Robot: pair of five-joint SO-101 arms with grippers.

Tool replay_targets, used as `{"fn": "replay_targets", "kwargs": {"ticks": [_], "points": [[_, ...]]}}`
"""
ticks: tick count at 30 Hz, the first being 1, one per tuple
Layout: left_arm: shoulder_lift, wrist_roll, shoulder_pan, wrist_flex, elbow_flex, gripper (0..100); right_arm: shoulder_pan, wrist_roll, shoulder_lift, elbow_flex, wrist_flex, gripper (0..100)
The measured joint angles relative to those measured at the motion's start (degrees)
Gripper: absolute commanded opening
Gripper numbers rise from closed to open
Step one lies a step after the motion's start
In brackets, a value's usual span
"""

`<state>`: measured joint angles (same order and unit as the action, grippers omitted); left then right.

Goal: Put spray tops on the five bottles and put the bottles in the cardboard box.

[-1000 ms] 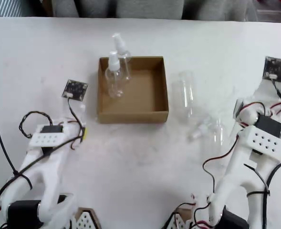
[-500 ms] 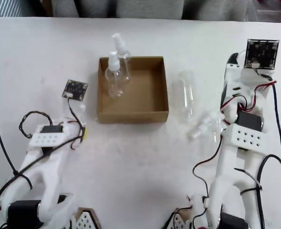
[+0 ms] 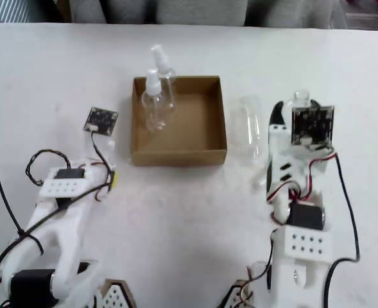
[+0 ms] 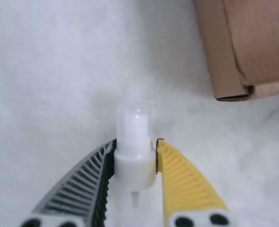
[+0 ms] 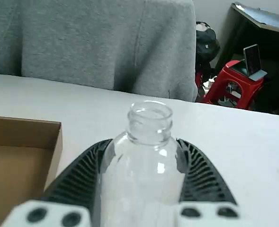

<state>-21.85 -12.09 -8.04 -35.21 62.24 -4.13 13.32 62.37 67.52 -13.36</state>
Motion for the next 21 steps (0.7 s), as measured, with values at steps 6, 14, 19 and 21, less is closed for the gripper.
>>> {"fn": "replay_targets", "kwargs": {"ticks": [6, 14, 19, 21], "points": [[0.0, 0.0, 0.0, 0.0, -0.4, 2, 7.8, -4.2, 15.1, 10.6, 0.0, 5.7], [-8.6, 0.0, -1.7, -2.3, -7.0, 2, 21.5, -14.3, 31.6, 18.6, 0.0, 5.3], [-24.2, 0.0, -1.8, -8.4, -13.1, 2, 32.3, -17.4, 39.3, 24.4, -0.1, 5.6], [-31.0, 0.0, -1.8, -8.5, -15.6, 2, 36.4, -18.4, 39.9, 25.3, -1.1, 5.6]]}}
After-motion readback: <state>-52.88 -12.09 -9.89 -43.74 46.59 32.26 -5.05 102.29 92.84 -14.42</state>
